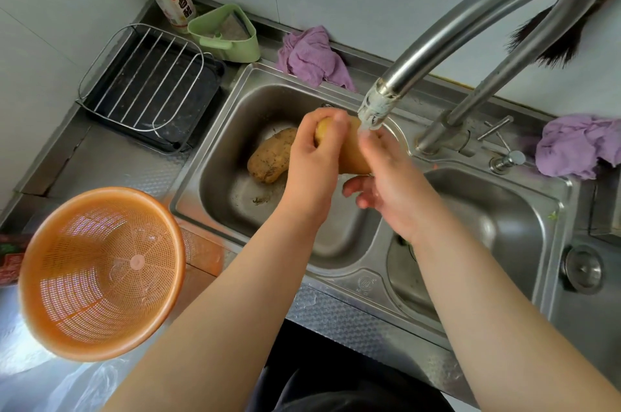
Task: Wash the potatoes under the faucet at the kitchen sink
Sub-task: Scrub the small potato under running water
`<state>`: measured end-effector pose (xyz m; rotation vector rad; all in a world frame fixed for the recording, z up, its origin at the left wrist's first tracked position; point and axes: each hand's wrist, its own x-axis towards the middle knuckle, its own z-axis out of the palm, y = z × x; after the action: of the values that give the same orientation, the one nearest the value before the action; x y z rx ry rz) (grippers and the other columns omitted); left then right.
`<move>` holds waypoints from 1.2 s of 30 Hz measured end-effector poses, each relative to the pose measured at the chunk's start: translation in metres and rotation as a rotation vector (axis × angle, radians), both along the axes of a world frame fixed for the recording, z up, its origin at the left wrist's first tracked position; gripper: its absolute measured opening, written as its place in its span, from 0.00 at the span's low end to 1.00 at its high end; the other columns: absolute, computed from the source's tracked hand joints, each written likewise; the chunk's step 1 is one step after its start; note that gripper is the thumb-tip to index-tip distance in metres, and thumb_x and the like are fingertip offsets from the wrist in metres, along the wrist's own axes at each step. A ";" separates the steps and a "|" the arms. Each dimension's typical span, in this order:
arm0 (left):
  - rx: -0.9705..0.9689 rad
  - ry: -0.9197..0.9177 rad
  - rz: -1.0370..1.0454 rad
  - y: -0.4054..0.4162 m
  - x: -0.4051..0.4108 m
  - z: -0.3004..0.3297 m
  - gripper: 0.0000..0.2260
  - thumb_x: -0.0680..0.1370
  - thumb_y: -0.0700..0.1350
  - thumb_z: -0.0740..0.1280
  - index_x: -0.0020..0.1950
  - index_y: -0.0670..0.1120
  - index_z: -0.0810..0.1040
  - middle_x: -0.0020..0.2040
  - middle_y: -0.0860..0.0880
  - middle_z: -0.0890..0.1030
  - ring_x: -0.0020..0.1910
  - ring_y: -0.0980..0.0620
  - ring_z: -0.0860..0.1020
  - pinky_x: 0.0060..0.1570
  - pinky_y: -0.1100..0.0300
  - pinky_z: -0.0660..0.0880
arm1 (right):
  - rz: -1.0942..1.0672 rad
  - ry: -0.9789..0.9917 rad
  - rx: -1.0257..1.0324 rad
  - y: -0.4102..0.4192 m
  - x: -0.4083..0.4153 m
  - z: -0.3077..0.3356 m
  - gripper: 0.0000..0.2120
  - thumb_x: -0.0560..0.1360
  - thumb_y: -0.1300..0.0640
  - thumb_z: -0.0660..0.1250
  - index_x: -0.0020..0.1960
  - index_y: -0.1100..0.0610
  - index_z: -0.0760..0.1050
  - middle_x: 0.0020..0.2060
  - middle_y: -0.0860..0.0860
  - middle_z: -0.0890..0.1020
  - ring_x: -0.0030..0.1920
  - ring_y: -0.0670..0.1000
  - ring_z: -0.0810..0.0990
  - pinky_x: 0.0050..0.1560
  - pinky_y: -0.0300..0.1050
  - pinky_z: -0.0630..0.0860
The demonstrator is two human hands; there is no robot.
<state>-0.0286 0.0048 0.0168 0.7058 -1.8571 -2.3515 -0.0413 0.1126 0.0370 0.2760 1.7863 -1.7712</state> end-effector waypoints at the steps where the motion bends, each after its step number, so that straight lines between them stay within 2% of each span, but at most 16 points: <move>1: 0.063 -0.067 0.029 -0.001 -0.003 0.000 0.12 0.81 0.51 0.63 0.56 0.44 0.78 0.45 0.47 0.80 0.43 0.50 0.78 0.38 0.55 0.77 | 0.051 0.091 0.093 -0.001 0.004 -0.004 0.18 0.79 0.41 0.62 0.66 0.45 0.66 0.50 0.50 0.81 0.36 0.51 0.82 0.27 0.40 0.71; 3: 0.178 -0.168 0.055 -0.001 -0.009 0.003 0.17 0.84 0.54 0.59 0.58 0.42 0.79 0.47 0.43 0.83 0.43 0.46 0.81 0.37 0.51 0.80 | 0.094 0.273 0.290 -0.001 0.008 -0.010 0.22 0.77 0.40 0.65 0.68 0.42 0.63 0.52 0.45 0.80 0.42 0.50 0.82 0.32 0.40 0.74; 6: 0.207 -0.165 0.022 -0.001 -0.009 0.001 0.18 0.86 0.52 0.54 0.59 0.44 0.79 0.55 0.39 0.83 0.48 0.47 0.82 0.45 0.52 0.82 | 0.071 0.388 0.462 0.002 0.007 -0.019 0.19 0.76 0.34 0.60 0.62 0.42 0.64 0.45 0.40 0.77 0.46 0.48 0.80 0.45 0.46 0.74; 9: 0.182 -0.011 -0.193 -0.009 -0.006 -0.005 0.16 0.84 0.45 0.59 0.71 0.43 0.72 0.60 0.41 0.79 0.54 0.49 0.80 0.57 0.51 0.79 | -0.084 0.299 0.360 0.005 -0.002 -0.026 0.18 0.73 0.30 0.56 0.49 0.44 0.67 0.38 0.45 0.79 0.39 0.50 0.81 0.41 0.50 0.76; 12: 0.170 0.062 -0.339 -0.012 -0.003 -0.009 0.29 0.76 0.38 0.68 0.77 0.44 0.64 0.68 0.35 0.74 0.62 0.45 0.76 0.66 0.47 0.74 | -0.124 0.248 0.285 0.007 -0.012 -0.028 0.24 0.73 0.31 0.52 0.48 0.50 0.72 0.35 0.49 0.77 0.32 0.48 0.76 0.31 0.43 0.70; 14: 0.108 0.040 -0.248 -0.007 -0.003 -0.007 0.30 0.74 0.40 0.73 0.74 0.46 0.68 0.68 0.36 0.75 0.61 0.43 0.78 0.60 0.47 0.79 | -0.085 0.238 0.266 0.007 -0.014 -0.028 0.28 0.74 0.33 0.50 0.53 0.56 0.73 0.32 0.50 0.75 0.29 0.46 0.74 0.29 0.40 0.66; 17: 0.100 -0.005 -0.079 0.001 -0.003 -0.004 0.27 0.70 0.46 0.76 0.68 0.48 0.73 0.65 0.37 0.77 0.59 0.40 0.80 0.52 0.45 0.82 | -0.031 0.251 0.288 0.005 -0.010 -0.024 0.24 0.76 0.35 0.49 0.55 0.51 0.71 0.34 0.47 0.75 0.32 0.46 0.75 0.32 0.42 0.68; 19: 0.169 -0.050 0.020 0.005 -0.004 -0.001 0.21 0.73 0.45 0.76 0.64 0.48 0.75 0.62 0.38 0.79 0.55 0.43 0.80 0.47 0.52 0.82 | 0.008 0.300 0.301 0.005 -0.006 -0.024 0.18 0.79 0.36 0.49 0.54 0.47 0.69 0.37 0.46 0.76 0.35 0.45 0.76 0.36 0.44 0.70; 22: 0.229 -0.131 0.130 0.006 -0.008 0.005 0.07 0.79 0.46 0.71 0.55 0.47 0.78 0.50 0.45 0.81 0.45 0.50 0.80 0.38 0.60 0.80 | 0.046 0.294 0.288 0.006 0.003 -0.029 0.19 0.75 0.30 0.52 0.56 0.42 0.66 0.43 0.43 0.78 0.45 0.48 0.81 0.49 0.55 0.79; 24: 0.263 -0.178 0.202 0.005 -0.010 0.008 0.05 0.81 0.49 0.67 0.49 0.48 0.80 0.44 0.48 0.80 0.41 0.52 0.79 0.38 0.58 0.80 | 0.104 0.311 0.309 0.005 0.010 -0.030 0.18 0.75 0.33 0.60 0.60 0.40 0.63 0.46 0.42 0.78 0.48 0.50 0.82 0.54 0.58 0.80; 26: 0.266 -0.211 0.242 0.004 -0.009 0.006 0.11 0.84 0.51 0.62 0.47 0.50 0.82 0.46 0.45 0.81 0.45 0.49 0.79 0.48 0.51 0.82 | 0.135 0.372 0.319 0.002 0.014 -0.029 0.22 0.75 0.39 0.66 0.63 0.40 0.60 0.50 0.39 0.77 0.49 0.47 0.81 0.52 0.49 0.79; 28: 0.272 -0.207 0.211 0.008 -0.005 0.001 0.15 0.86 0.51 0.57 0.53 0.48 0.82 0.54 0.40 0.82 0.53 0.43 0.81 0.58 0.43 0.81 | 0.050 0.447 0.326 0.001 0.014 -0.030 0.22 0.74 0.44 0.70 0.62 0.38 0.60 0.50 0.36 0.74 0.49 0.41 0.78 0.49 0.39 0.76; 29: 0.295 -0.190 0.182 0.010 -0.002 -0.001 0.17 0.86 0.51 0.55 0.58 0.47 0.81 0.59 0.38 0.82 0.57 0.41 0.81 0.59 0.43 0.80 | -0.016 0.463 0.326 0.000 0.013 -0.030 0.20 0.75 0.45 0.70 0.59 0.37 0.62 0.48 0.35 0.74 0.48 0.41 0.78 0.47 0.40 0.77; 31: 0.356 -0.139 0.098 0.010 0.002 -0.004 0.17 0.87 0.47 0.53 0.68 0.44 0.76 0.66 0.35 0.78 0.60 0.42 0.80 0.58 0.50 0.80 | -0.141 0.420 0.310 -0.002 0.008 -0.027 0.11 0.74 0.43 0.68 0.51 0.36 0.67 0.46 0.37 0.77 0.47 0.44 0.80 0.43 0.48 0.81; 33: 0.427 -0.037 -0.033 0.008 0.006 -0.007 0.19 0.85 0.42 0.57 0.76 0.43 0.68 0.70 0.34 0.74 0.64 0.41 0.77 0.57 0.55 0.79 | -0.295 0.323 0.280 -0.003 -0.001 -0.023 0.05 0.74 0.41 0.62 0.46 0.41 0.72 0.42 0.42 0.79 0.43 0.48 0.81 0.34 0.47 0.80; 36: 0.452 0.039 -0.082 0.019 0.015 -0.005 0.30 0.78 0.35 0.65 0.79 0.45 0.63 0.72 0.33 0.71 0.63 0.43 0.76 0.53 0.60 0.79 | -0.386 0.245 0.286 -0.002 -0.013 -0.021 0.13 0.78 0.46 0.56 0.40 0.50 0.74 0.37 0.49 0.79 0.39 0.53 0.79 0.31 0.46 0.75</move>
<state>-0.0141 0.0235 0.0116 0.6160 -1.3701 -2.8501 -0.0546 0.1109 0.0161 0.5741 2.2905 -1.8637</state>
